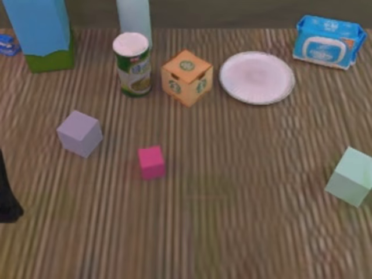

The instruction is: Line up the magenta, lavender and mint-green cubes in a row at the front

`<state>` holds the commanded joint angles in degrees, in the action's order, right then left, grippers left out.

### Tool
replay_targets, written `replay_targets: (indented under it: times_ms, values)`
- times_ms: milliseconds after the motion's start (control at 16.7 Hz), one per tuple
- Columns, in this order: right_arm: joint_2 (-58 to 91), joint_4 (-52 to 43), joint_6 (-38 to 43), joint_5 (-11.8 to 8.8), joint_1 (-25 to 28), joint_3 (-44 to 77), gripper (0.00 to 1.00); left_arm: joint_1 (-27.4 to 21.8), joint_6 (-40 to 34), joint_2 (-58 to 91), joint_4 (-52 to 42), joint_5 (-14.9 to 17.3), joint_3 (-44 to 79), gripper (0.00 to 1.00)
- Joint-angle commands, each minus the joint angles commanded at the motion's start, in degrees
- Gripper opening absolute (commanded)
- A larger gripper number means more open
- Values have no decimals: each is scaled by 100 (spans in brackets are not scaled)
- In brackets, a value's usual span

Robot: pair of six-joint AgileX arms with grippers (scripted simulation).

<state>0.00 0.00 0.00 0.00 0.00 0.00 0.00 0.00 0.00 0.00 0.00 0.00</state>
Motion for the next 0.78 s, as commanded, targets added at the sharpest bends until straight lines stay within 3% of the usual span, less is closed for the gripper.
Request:
replay_targets:
  times_ms: [420,780]
  values:
    - [0,0,0,0,0,0,100,-275,420,892,-560,17,877,100]
    - [0,0,0,0,0,0,100,-969,1566,3910,-2149,7,3369,100]
